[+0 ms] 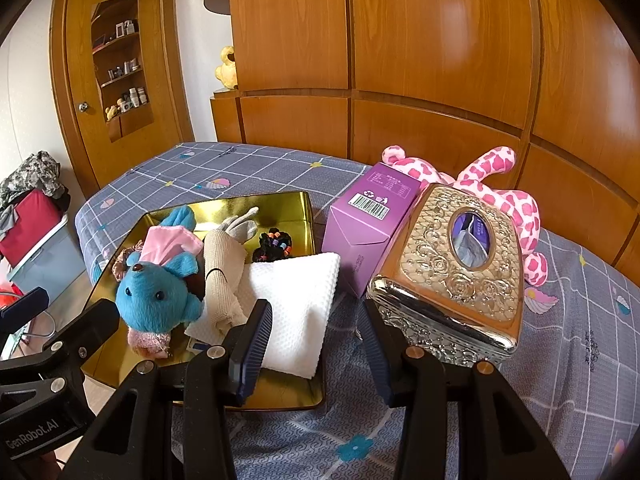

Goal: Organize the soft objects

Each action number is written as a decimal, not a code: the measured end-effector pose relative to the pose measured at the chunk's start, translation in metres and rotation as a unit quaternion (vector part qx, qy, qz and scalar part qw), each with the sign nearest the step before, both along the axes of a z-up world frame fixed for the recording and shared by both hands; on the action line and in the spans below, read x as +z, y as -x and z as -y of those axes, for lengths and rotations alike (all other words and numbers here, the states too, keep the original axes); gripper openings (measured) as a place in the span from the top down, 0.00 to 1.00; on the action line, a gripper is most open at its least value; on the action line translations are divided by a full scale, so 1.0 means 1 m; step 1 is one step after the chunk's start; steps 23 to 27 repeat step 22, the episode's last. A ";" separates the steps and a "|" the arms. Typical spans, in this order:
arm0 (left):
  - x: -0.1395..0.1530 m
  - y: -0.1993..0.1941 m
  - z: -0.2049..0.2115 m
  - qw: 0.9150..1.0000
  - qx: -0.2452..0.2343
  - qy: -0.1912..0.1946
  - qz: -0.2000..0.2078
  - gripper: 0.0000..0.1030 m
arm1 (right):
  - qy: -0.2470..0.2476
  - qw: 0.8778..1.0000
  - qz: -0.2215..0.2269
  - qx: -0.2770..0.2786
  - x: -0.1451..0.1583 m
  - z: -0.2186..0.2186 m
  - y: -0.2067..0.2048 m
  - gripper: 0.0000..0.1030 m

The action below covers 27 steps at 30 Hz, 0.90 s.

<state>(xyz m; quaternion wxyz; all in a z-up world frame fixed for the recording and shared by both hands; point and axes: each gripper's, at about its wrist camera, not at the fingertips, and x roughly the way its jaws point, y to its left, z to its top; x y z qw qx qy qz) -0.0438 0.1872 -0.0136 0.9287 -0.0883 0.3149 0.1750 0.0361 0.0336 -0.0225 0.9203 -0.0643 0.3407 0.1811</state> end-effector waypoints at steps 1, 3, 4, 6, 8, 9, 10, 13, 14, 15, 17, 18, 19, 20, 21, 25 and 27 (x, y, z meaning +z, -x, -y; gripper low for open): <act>0.000 0.000 0.000 1.000 0.000 0.000 0.000 0.01 | 0.000 1.000 0.000 0.000 0.000 0.000 0.000 0.56; 0.000 -0.001 0.000 1.000 -0.001 0.001 0.000 0.01 | 0.000 1.000 0.000 0.000 0.000 0.000 0.000 0.56; 0.000 -0.001 0.001 1.000 -0.001 0.001 0.000 0.01 | 0.000 1.000 0.000 0.000 0.000 0.000 0.000 0.56; 0.000 0.000 0.001 1.000 -0.002 0.001 0.000 0.00 | 0.000 1.000 0.000 0.000 0.000 0.000 0.000 0.56; 0.000 -0.001 0.001 1.000 -0.003 0.001 0.000 0.00 | 0.000 1.000 0.000 -0.001 0.000 0.000 0.000 0.56; 0.000 0.000 0.001 1.000 -0.003 0.001 0.000 0.01 | 0.000 1.000 0.000 0.000 0.000 0.000 0.000 0.56; 0.000 0.000 0.001 1.000 -0.003 0.001 0.000 0.01 | 0.000 1.000 0.000 0.000 0.000 0.000 0.000 0.56; 0.000 0.000 0.001 1.000 -0.003 -0.001 0.000 0.01 | 0.000 1.000 0.000 0.000 0.000 0.000 0.001 0.56; 0.000 0.000 0.002 1.000 -0.003 -0.003 0.001 0.01 | 0.000 1.000 0.000 0.000 0.000 0.000 0.001 0.56; 0.001 0.001 0.002 1.000 -0.002 -0.007 0.002 0.01 | 0.001 1.000 0.000 0.000 0.000 0.000 0.001 0.56; 0.002 0.003 0.002 1.000 0.000 -0.013 0.009 0.01 | 0.000 1.000 -0.001 0.000 0.000 0.000 0.001 0.56; 0.003 0.003 0.002 1.000 0.000 -0.015 0.012 0.03 | 0.000 1.000 0.000 0.000 0.000 0.000 0.002 0.56; 0.003 0.004 0.002 1.000 -0.001 -0.016 0.014 0.04 | 0.000 1.000 0.000 0.000 0.000 0.000 0.002 0.56; 0.004 0.004 0.002 1.000 -0.001 -0.017 0.015 0.04 | -0.001 1.000 0.000 0.000 0.000 0.001 0.002 0.56; 0.004 0.004 0.002 1.000 -0.001 -0.017 0.016 0.04 | -0.001 1.000 0.000 0.000 0.001 0.001 0.002 0.56; 0.004 0.004 0.002 1.000 -0.003 -0.013 0.015 0.04 | -0.002 1.000 0.001 0.000 0.001 0.002 0.002 0.56; 0.004 0.004 0.002 1.000 -0.003 -0.013 0.015 0.04 | -0.002 1.000 0.001 0.000 0.001 0.002 0.002 0.56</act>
